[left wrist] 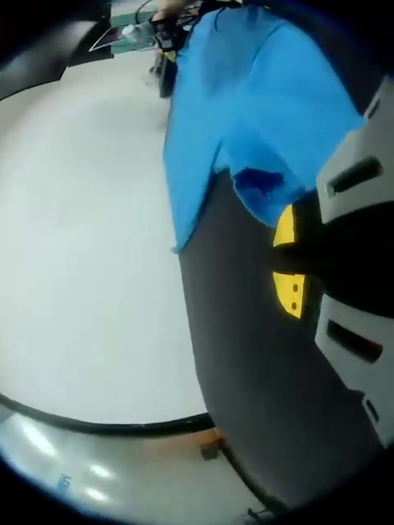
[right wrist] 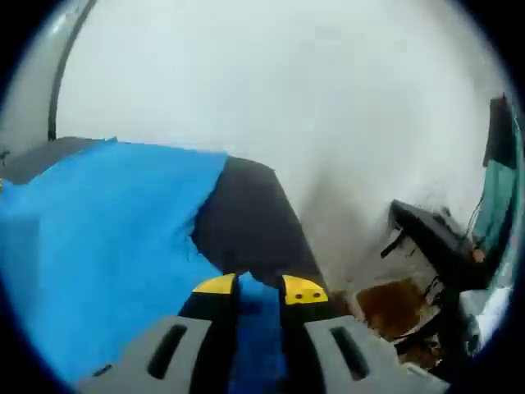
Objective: Spread out the cloth and fold it
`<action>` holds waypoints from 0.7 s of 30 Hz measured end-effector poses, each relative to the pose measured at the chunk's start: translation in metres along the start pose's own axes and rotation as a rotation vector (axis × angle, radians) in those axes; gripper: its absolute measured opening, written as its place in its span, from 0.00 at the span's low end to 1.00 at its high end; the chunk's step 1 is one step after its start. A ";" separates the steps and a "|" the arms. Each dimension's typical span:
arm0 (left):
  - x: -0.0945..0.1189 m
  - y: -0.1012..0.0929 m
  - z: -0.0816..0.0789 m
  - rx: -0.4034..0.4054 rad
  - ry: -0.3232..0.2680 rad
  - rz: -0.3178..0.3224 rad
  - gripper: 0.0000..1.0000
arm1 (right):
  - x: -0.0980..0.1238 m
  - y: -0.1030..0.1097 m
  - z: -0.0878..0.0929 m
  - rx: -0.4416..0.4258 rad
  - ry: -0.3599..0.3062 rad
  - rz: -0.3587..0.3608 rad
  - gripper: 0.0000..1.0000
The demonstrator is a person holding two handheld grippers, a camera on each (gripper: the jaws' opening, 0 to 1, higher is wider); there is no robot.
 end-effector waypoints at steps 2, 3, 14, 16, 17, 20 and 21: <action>0.000 0.001 0.000 0.001 0.002 -0.002 0.10 | -0.013 0.001 0.006 -0.006 0.082 -0.043 0.06; 0.000 0.001 0.000 0.003 0.001 -0.004 0.10 | -0.016 0.003 0.008 -0.012 0.123 -0.076 0.00; -0.001 0.002 0.002 -0.009 0.019 -0.017 0.10 | -0.001 0.002 -0.050 -0.092 -0.087 -0.198 0.00; -0.001 0.002 0.002 -0.012 0.018 -0.019 0.10 | 0.001 0.002 -0.046 -0.138 -0.062 -0.211 0.04; 0.000 0.002 0.002 -0.013 0.017 -0.021 0.10 | 0.000 0.002 -0.041 -0.143 -0.022 -0.237 0.15; 0.001 0.002 0.001 -0.012 0.011 -0.029 0.10 | -0.007 0.003 -0.015 -0.122 0.099 -0.237 0.17; 0.001 0.003 0.001 -0.010 0.010 -0.031 0.10 | -0.009 0.003 -0.010 -0.098 0.117 -0.227 0.18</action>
Point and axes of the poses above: the point that each gripper's makers call its tool centre point, and the gripper's own axes: x roughly backward along the fingers, y roughly to its left, z roughly out of its underside, the point moved 10 cm from there along x, roughly backward along the fingers, and after that the axes turned 12 degrees about -x, right-handed, at the moved point
